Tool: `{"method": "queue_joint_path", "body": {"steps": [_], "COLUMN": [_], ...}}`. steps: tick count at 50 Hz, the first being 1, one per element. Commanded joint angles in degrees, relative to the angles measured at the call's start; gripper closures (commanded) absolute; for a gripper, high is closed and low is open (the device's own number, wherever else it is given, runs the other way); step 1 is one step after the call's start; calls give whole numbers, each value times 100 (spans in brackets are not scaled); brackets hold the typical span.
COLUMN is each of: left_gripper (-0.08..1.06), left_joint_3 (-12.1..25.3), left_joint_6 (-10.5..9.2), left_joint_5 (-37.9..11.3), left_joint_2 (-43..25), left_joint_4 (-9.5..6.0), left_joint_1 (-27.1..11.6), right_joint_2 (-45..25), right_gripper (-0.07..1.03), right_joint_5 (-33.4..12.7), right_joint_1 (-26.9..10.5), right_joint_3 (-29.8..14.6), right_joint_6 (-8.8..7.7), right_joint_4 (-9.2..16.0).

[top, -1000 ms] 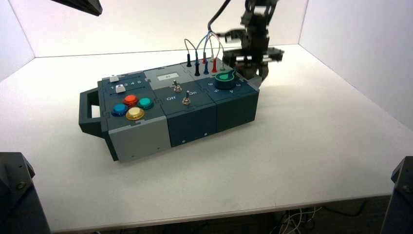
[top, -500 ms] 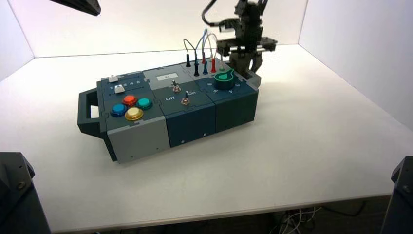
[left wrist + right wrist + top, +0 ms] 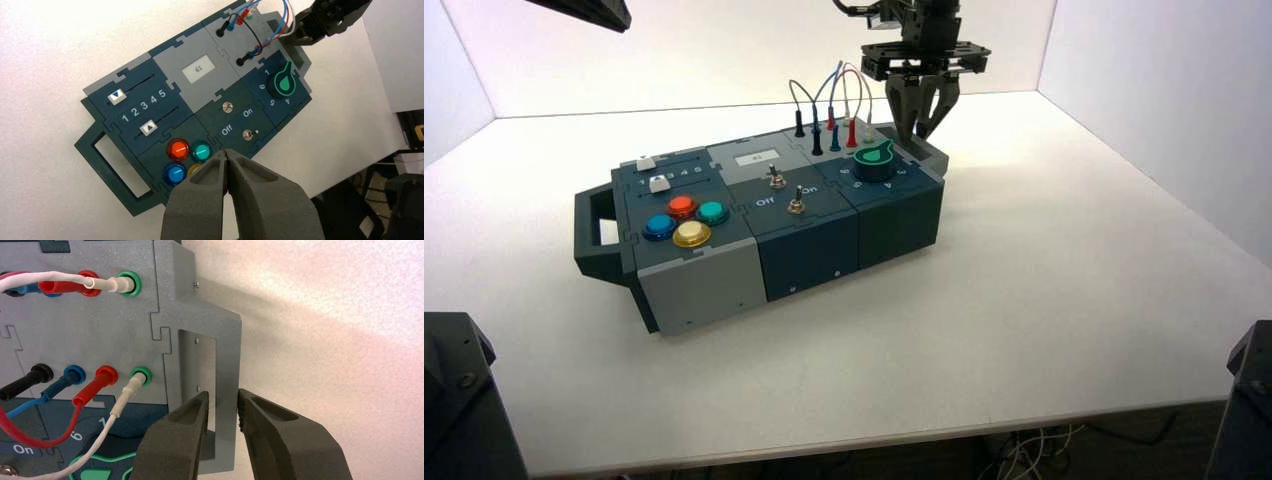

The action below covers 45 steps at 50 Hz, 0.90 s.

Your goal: Flip the bottom switch off with the left gripper.

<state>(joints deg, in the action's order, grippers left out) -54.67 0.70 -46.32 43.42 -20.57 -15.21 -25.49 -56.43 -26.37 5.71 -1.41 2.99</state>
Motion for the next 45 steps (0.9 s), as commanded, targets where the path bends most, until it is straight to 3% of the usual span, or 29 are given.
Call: {"method": "queue_joint_path", "body": {"steps": [1,24,35,45], "left_gripper": [100,100,100,100], "left_joint_3": [79,70,26,9], "left_joint_6": [26,26,18,18], "left_joint_5": [26,53,88,237], "left_joint_2": [9,9,44,-44], "left_joint_4": [-9,-9,-18,-18], "left_joint_1": [-9,-141,-448,-756], "right_joint_2": [334,1389,2171,2856], "right_gripper": [64,65,96,99], "right_joint_5": [0,53,457,826], "right_joint_1": [-158,-158,-167,-158], "right_joint_3": [-26,105,765,1327], "right_joint_6": [18,26,53,53], "right_joint_4": [26,-53,-53,-9]}}
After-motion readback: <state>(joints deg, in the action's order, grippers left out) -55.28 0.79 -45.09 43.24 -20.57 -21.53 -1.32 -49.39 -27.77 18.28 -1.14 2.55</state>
